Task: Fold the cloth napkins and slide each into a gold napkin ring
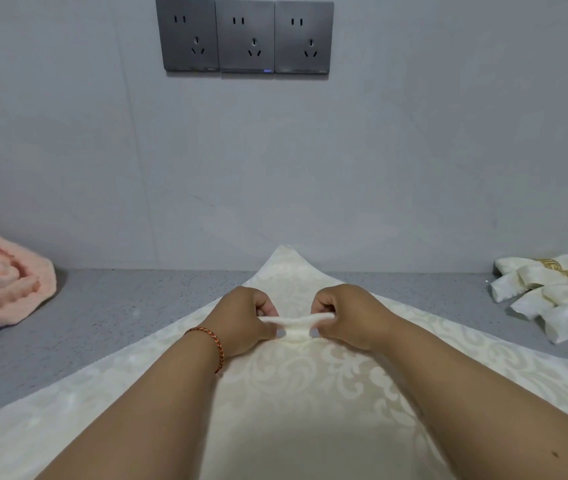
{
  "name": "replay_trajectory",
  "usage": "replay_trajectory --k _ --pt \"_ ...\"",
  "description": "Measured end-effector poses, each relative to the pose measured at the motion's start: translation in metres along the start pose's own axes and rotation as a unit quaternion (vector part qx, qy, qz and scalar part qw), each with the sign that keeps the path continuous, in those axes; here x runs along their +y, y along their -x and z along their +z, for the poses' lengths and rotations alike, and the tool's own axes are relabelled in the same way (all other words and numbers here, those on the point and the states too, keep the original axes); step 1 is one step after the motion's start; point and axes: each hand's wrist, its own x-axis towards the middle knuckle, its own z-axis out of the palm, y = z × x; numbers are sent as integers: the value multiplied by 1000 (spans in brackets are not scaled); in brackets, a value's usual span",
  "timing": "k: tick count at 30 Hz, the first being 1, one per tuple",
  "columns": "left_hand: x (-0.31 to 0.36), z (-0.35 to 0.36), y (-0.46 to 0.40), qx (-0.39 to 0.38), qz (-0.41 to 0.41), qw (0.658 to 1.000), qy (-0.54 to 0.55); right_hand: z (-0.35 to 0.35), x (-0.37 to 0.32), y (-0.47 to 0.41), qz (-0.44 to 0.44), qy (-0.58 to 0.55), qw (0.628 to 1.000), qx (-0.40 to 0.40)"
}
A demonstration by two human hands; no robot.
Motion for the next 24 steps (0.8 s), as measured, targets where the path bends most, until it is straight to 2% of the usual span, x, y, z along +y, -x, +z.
replay_trajectory --k 4,10,14,17,21,24 --pt "3 -8 6 -23 1 1000 -3 -2 3 2 -37 40 999 1" --pt "16 -14 12 -68 -7 994 -91 -7 0 4 -67 127 988 -53" --pt "23 -16 12 -89 -29 984 -150 -8 -5 6 -70 163 983 -47" --pt "26 -19 11 -97 -62 987 -113 -11 -4 5 -25 91 994 -53" --pt "24 -14 10 -103 -11 983 -153 -15 1 6 11 21 995 -94" --pt "17 -14 10 -120 0 984 -134 -16 1 6 26 -3 992 -120"
